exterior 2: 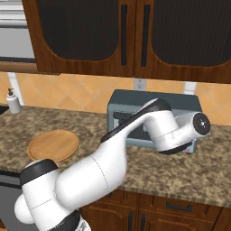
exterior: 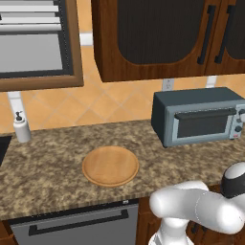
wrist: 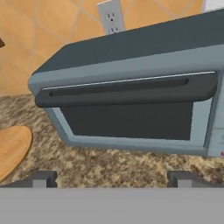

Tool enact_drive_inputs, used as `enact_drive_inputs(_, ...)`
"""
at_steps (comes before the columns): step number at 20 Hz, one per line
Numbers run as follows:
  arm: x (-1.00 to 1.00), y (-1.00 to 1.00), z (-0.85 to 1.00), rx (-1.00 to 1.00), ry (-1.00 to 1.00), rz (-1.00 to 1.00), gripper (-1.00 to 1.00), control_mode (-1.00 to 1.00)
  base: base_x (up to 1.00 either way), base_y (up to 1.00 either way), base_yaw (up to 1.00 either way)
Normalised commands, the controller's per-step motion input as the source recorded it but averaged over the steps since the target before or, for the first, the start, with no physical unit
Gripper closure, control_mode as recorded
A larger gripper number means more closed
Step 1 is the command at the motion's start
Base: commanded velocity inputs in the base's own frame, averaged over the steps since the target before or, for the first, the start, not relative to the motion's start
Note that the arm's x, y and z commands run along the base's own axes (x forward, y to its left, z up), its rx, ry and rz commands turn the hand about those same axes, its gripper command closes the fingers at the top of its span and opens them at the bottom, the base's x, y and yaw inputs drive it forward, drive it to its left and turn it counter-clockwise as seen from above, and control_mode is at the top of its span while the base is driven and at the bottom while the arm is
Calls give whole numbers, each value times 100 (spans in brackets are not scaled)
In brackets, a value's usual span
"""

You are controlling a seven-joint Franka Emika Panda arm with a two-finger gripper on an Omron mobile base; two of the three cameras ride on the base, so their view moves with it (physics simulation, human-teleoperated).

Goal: Pick up the kebab skewer and baguette bread, and place them inside the toaster oven. Close the toaster oven door and start by setting the timer.

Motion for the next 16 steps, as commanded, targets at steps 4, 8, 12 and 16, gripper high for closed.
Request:
enact_drive_inputs(4,2,-5,-44,19,-11,-16,-100,-100,0,0,0)
enact_drive_inputs(8,31,-13,-32,18,0,-21,-100,-100,0,0,0)
enact_drive_inputs(12,0,-10,-29,32,0,-25,-100,-100,0,0,0)
enact_drive_inputs(16,0,-25,-29,29,0,-22,-100,-100,0,0,0)
